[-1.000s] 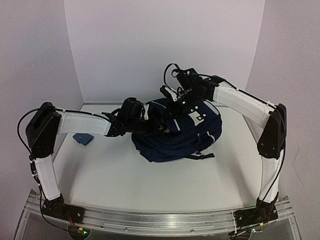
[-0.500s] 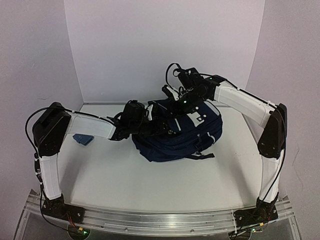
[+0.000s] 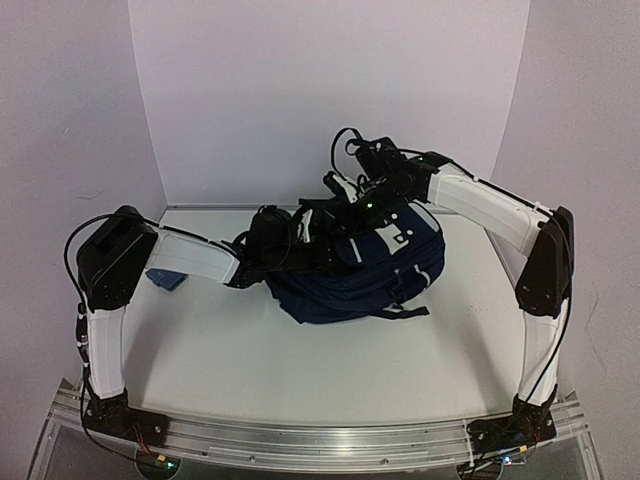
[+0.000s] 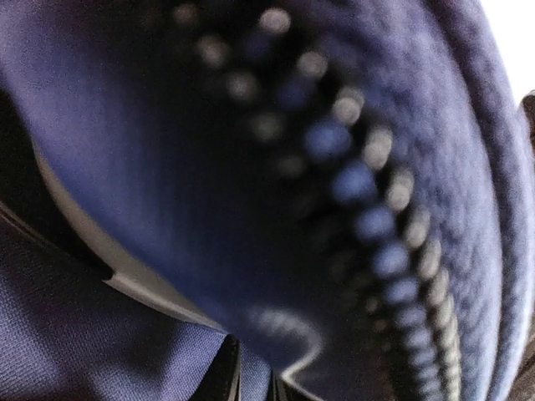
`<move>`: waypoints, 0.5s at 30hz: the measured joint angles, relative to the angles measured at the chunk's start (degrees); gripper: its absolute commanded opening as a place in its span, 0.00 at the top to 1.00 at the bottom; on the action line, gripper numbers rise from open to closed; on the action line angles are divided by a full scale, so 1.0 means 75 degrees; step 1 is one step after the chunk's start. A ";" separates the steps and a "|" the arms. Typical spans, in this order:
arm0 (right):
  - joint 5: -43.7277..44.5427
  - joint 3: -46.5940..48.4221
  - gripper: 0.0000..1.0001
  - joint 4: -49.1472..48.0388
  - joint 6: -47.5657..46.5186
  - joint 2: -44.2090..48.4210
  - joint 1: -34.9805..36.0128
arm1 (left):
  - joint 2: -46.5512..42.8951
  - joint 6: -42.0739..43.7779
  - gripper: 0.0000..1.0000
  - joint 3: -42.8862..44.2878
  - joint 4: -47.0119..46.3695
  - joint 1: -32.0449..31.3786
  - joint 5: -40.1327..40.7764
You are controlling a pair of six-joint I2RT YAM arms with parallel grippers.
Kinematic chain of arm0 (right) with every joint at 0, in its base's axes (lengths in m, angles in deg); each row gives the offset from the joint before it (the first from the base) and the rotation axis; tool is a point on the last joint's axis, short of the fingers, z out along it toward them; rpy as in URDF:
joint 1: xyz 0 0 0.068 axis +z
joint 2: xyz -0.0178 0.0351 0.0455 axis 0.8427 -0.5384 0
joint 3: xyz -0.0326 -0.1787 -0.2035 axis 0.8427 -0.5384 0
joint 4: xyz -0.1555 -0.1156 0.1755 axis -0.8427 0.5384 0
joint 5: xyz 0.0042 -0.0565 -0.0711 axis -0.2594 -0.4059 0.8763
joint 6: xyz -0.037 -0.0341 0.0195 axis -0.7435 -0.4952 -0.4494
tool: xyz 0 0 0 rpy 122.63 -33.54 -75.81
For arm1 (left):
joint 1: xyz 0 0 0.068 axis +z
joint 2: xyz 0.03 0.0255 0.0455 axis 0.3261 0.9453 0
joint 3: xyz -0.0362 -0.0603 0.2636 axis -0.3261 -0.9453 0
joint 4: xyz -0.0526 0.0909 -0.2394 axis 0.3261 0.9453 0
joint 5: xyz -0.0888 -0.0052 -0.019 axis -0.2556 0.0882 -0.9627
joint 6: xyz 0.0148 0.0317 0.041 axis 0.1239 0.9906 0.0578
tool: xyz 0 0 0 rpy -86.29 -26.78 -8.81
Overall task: Pack the student bag
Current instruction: Place the stationery in the student bag.
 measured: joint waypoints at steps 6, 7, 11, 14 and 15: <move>0.0027 -0.0087 1.00 -0.0073 0.0000 0.0015 0.0000 | 0.0320 0.0150 0.84 0.0228 -0.0187 -0.0027 -0.0008; 0.0036 -0.0109 1.00 -0.0084 0.0000 0.0028 0.0000 | 0.0340 0.0161 0.76 0.0245 -0.0189 -0.0029 0.0005; 0.0048 -0.0211 1.00 -0.0125 -0.0005 0.0188 -0.0039 | 0.0335 0.0227 0.67 0.0196 -0.0249 -0.0029 0.0217; -0.0013 -0.0323 1.00 -0.0148 -0.0035 0.0269 -0.0039 | 0.0100 0.0226 0.71 -0.0164 -0.0469 -0.0092 0.0502; -0.0056 -0.0363 1.00 -0.0157 -0.0054 0.0271 -0.0034 | -0.0034 0.0222 0.73 -0.0342 -0.0484 -0.0123 0.0630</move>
